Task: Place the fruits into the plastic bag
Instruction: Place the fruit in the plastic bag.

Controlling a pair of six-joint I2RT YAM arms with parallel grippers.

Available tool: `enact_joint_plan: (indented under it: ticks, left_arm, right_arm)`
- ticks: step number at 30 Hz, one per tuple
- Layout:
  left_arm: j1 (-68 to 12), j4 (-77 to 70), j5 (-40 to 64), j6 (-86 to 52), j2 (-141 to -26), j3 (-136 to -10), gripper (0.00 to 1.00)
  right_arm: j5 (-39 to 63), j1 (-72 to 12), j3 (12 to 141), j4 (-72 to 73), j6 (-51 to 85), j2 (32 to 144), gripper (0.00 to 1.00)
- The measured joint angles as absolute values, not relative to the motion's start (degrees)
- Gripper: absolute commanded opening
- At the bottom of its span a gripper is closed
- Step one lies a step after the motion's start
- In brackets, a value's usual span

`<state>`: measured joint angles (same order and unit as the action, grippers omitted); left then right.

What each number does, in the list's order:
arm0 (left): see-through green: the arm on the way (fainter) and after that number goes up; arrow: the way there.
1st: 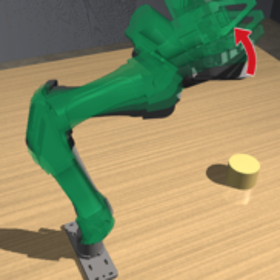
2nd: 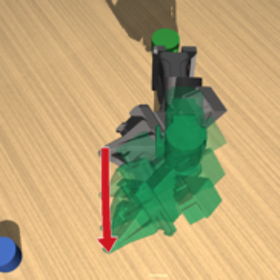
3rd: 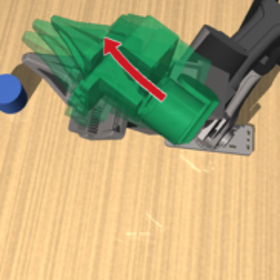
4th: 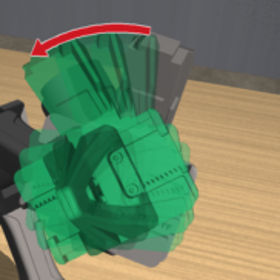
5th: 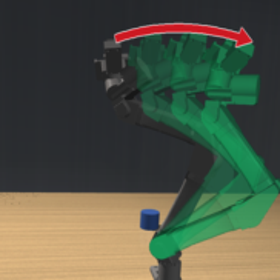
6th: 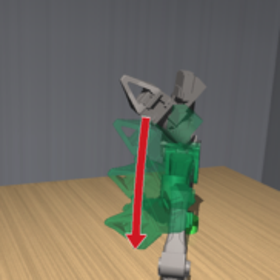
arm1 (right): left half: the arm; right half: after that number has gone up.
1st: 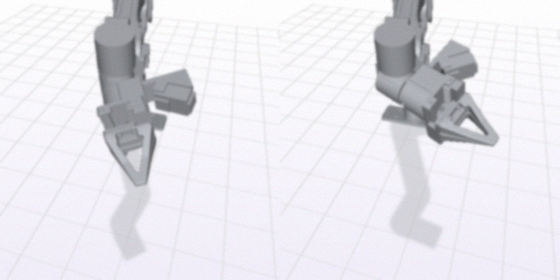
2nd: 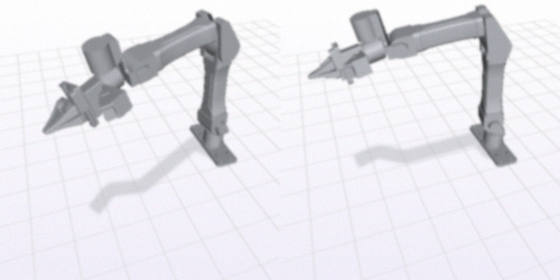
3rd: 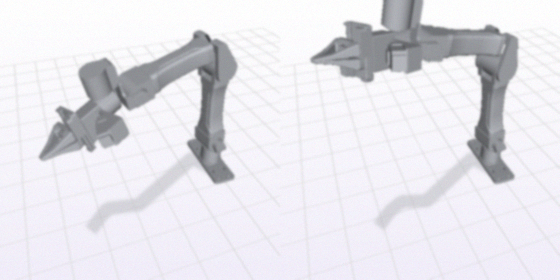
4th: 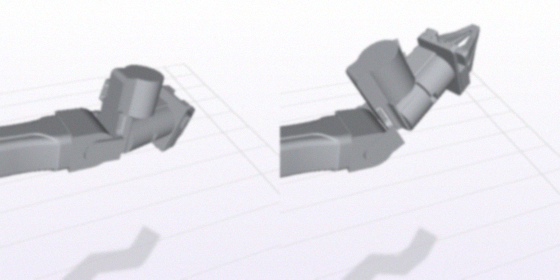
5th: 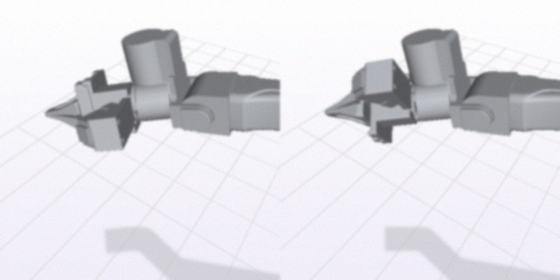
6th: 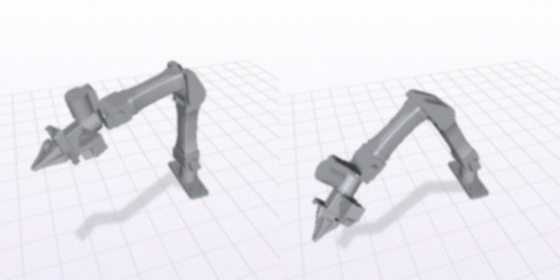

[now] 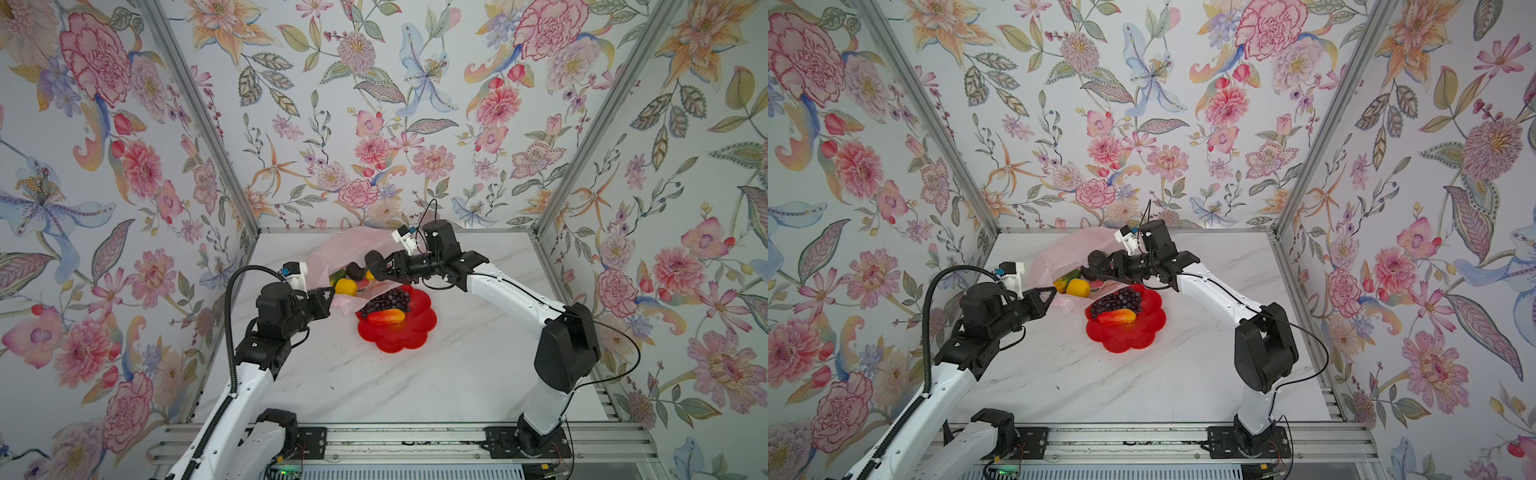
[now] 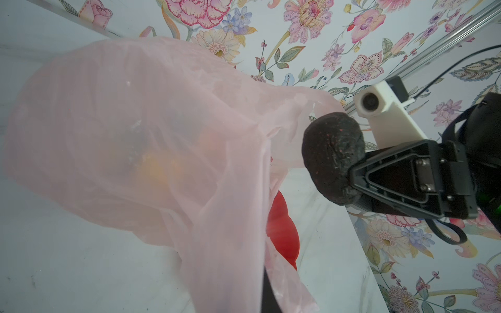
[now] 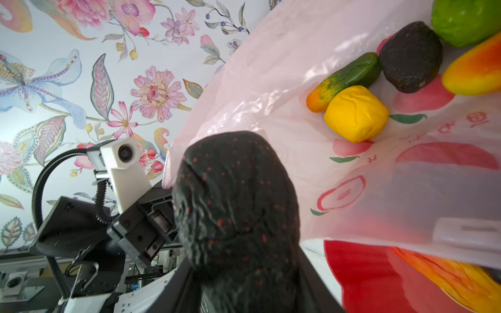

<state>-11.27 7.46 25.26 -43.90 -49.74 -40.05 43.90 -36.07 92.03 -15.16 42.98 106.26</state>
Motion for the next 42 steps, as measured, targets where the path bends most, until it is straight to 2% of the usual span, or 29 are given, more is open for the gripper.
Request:
enact_joint_plan:
  ticks: [14, 20, 28, 32, 33, 34, 35, 36, 42]
  left_arm:
    - [-11.27, 6.39, 26.89, -44.21, -50.87, -42.0, 0.0]
    - [-11.27, -0.89, 29.17, -47.37, -50.76, -39.0, 0.0]
    - [-11.33, -11.66, 31.31, -51.16, -56.64, -35.16, 0.0]
    - [-11.33, -14.44, 31.38, -51.77, -57.3, -35.48, 0.0]
    - [-11.33, -14.83, 31.4, -51.9, -57.69, -35.88, 0.0]
    - [-11.33, -15.03, 31.44, -51.92, -58.13, -36.4, 0.0]
    - [-11.33, -15.31, 31.51, -51.94, -58.48, -36.8, 0.0]
    - [-11.33, -15.49, 31.51, -51.96, -58.87, -37.26, 0.0]
    - [-11.33, -16.19, 31.51, -52.62, -60.38, -37.78, 0.0]
  right_arm:
    - [37.58, -41.74, 112.9, -29.98, 45.65, 124.64, 0.31]
    - [30.7, -42.57, 120.84, -31.11, 48.71, 131.11, 0.33]
    - [25.71, -41.98, 132.31, -30.52, 51.42, 142.96, 0.38]
    - [24.16, -40.91, 133.45, -29.52, 52.82, 146.17, 0.47]
    - [23.92, -40.56, 133.45, -29.08, 53.25, 146.56, 0.52]
    - [23.92, -40.23, 133.47, -28.47, 53.74, 146.74, 0.67]
    - [23.88, -39.97, 133.51, -27.92, 54.3, 146.76, 0.95]
    - [23.97, -39.7, 133.64, -27.14, 54.5, 146.78, 0.99]
    - [25.56, -38.59, 134.56, -22.57, 55.13, 146.78, 0.99]
